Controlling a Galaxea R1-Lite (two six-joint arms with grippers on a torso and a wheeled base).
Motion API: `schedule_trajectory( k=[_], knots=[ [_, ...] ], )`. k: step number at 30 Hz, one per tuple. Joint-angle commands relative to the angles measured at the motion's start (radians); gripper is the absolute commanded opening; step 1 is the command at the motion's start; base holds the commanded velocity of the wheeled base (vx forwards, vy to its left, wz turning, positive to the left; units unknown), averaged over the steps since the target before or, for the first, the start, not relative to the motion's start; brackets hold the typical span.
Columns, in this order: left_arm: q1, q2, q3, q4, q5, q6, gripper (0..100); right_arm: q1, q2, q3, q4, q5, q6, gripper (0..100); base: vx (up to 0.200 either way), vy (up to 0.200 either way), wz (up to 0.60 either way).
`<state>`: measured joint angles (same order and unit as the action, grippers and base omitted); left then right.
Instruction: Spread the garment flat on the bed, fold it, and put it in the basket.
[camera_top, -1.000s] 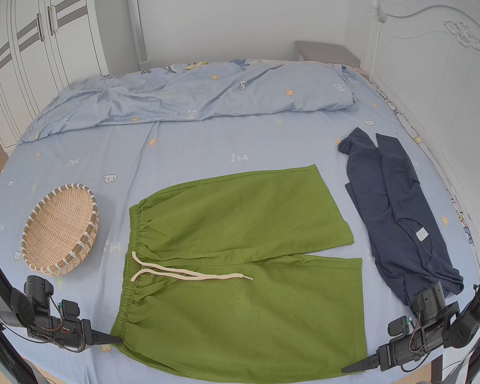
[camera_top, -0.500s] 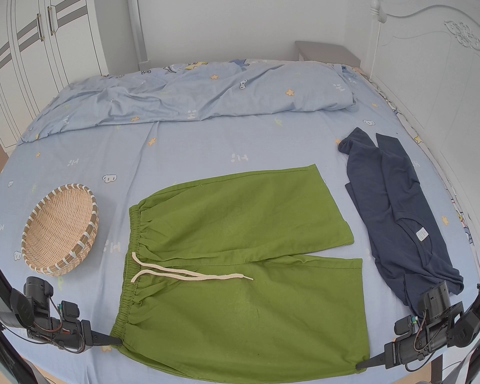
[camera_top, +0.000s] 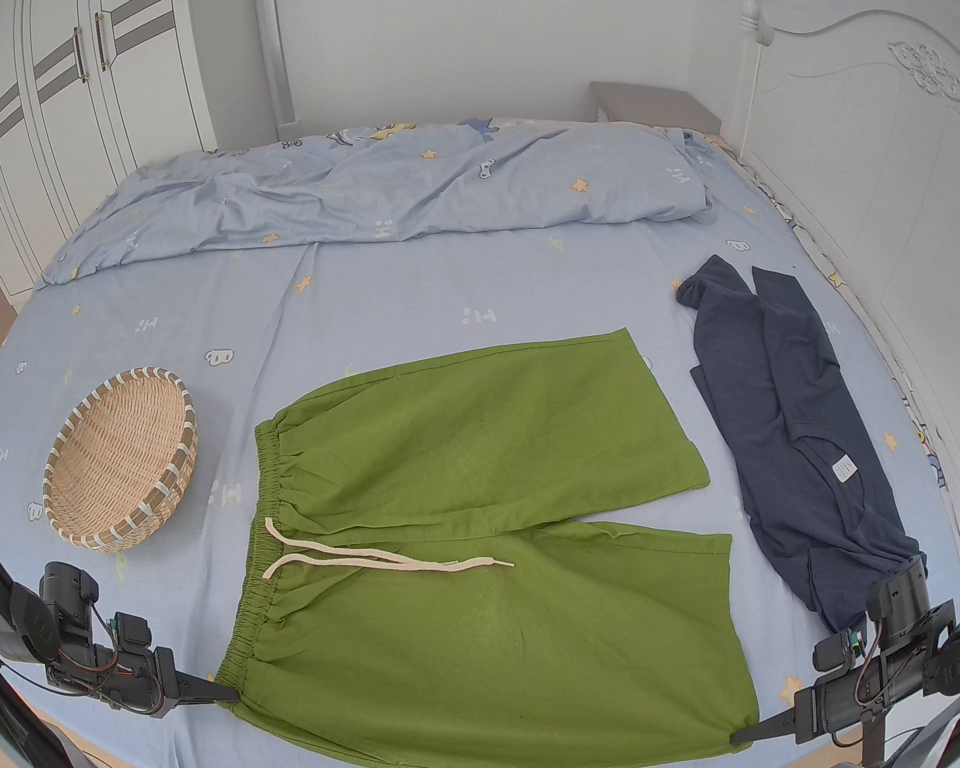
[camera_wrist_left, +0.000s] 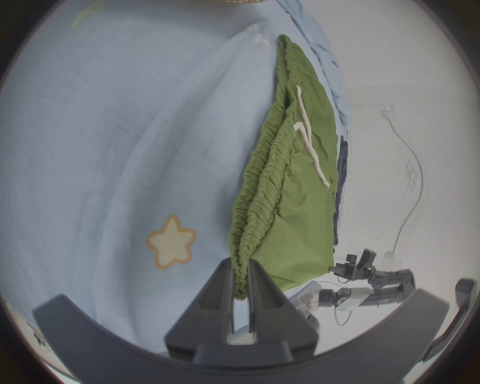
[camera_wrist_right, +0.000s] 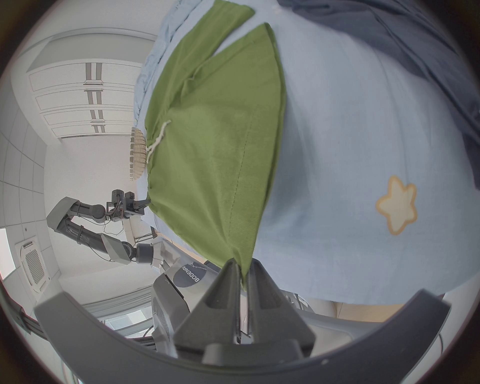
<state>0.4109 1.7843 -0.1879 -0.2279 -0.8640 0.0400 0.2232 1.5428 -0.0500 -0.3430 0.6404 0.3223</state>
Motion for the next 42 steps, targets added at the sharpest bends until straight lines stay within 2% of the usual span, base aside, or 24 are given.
schedule_trajectory(
  k=[1,2,3,4,5,10,14,15,17,19,22,25,29,42],
  knots=[
    [-0.073,-0.183,-0.128,0.128,0.003,-0.204,0,-0.036,-0.121,-0.134,0.099,-0.005,0.003,0,0.0,0.0,0.0],
    [-0.115,-0.236,-0.197,0.202,0.007,-0.296,0,-0.039,-0.142,-0.205,0.164,-0.005,0.001,0,0.0,0.0,0.0],
    [-0.138,-0.261,-0.239,0.243,0.007,-0.342,0,-0.041,-0.15,-0.252,0.205,-0.005,0.003,0,0.0,0.0,0.0],
    [-0.141,-0.266,-0.245,0.249,0.007,-0.348,0,-0.041,-0.151,-0.261,0.211,-0.005,0.003,0,0.0,0.0,0.0],
    [-0.178,-0.296,-0.329,0.323,0.007,-0.414,0,-0.042,-0.159,-0.369,0.295,-0.007,0.001,0,0.0,0.0,0.0],
    [-0.222,-0.29,-0.533,0.443,0.007,-0.502,0,-0.062,-0.142,-0.636,0.426,-0.007,0.001,0,0.0,0.0,0.0],
    [-0.227,-0.259,-0.611,0.466,0.007,-0.543,0,-0.064,-0.092,-0.754,0.476,-0.007,0.001,0,0.0,0.0,0.0],
    [-0.227,-0.226,-0.674,0.467,0.007,-0.568,0,-0.065,-0.036,-0.872,0.522,-0.007,0.001,0,0.0,0.0,0.0],
    [-0.227,-0.212,-0.696,0.467,0.005,-0.575,0,-0.065,-0.018,-0.919,0.538,-0.007,0.001,0,0.0,0.0,0.0],
    [-0.227,-0.158,-0.772,0.467,0.005,-0.588,0,-0.065,0.056,-1.048,0.564,-0.008,0.001,0,0.0,0.0,0.0],
    [-0.227,-0.112,-0.831,0.466,0.007,-0.598,0,-0.065,0.108,-1.12,0.57,-0.01,0.001,0,0.0,0.0,0.0],
    [-0.228,-0.045,-0.932,0.46,0.007,-0.64,0,-0.065,0.186,-1.235,0.573,-0.028,0.001,0,0.0,0.0,0.0],
    [-0.247,0.015,-1.029,0.467,0.008,-0.651,0,-0.065,0.269,-1.367,0.61,-0.045,0.0,0,0.0,0.0,0.0],
    [-0.233,0.158,-1.231,0.507,0.017,-0.658,0,-0.064,0.448,-1.668,0.618,-0.047,0.0,0,0.0,0.0,0.0]
  ],
)
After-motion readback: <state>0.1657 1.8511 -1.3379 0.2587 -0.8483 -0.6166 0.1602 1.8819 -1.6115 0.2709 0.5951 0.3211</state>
